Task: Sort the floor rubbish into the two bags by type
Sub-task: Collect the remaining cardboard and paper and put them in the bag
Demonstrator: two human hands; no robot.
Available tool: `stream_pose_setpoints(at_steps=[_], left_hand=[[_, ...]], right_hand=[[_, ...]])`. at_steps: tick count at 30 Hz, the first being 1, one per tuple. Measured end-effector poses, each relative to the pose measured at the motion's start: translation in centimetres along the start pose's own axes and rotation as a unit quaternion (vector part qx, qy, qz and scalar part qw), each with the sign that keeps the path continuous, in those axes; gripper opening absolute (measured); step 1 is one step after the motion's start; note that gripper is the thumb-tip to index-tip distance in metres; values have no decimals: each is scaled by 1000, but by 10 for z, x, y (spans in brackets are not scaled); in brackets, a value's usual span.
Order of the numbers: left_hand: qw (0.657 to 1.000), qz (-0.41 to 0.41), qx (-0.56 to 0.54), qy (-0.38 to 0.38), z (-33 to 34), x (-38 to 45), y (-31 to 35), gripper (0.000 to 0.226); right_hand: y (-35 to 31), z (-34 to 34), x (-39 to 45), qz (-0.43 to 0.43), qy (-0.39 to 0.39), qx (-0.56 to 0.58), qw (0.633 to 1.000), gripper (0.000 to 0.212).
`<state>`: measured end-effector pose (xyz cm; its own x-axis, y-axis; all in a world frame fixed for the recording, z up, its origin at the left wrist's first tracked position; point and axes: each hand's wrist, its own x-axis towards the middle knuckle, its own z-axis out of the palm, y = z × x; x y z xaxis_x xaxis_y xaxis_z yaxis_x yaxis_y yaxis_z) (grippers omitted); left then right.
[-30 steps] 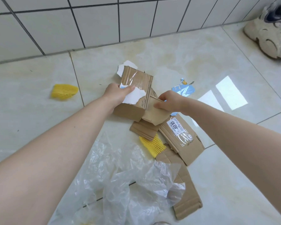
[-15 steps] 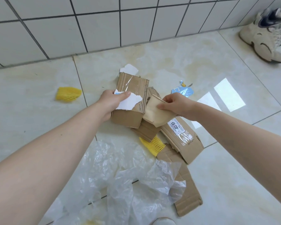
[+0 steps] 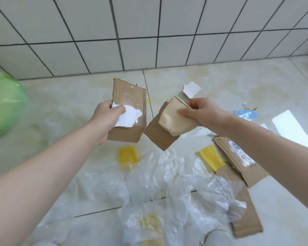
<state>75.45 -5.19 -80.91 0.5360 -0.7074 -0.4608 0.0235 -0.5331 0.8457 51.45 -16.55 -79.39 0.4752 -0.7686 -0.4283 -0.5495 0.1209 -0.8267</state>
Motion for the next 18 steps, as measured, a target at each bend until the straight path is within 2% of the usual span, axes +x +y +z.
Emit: stream_pose_setpoints(at_steps=[3,5,10,15,18], left_hand=[[999,11,3,45,-50,-24,-18,24],[997,19,12,71,-82,-43,-27,18],[985,65,9,157,-158,-93,-32,32],[938,188,84,280,-241,-154,-32,32],[909,206,101,348,-272,-184,-40,34]], right_hand=[[-27,49,-3,-59,-3,-48,997,19],[-44,81,-8,-89,-14,-55,994,15],[-88,141,-34,-174,-31,-93,980,12],[-131,190,-68,-254,-86,-129,955,7],[-153,218,-83,-278,-101,-108,949,7]])
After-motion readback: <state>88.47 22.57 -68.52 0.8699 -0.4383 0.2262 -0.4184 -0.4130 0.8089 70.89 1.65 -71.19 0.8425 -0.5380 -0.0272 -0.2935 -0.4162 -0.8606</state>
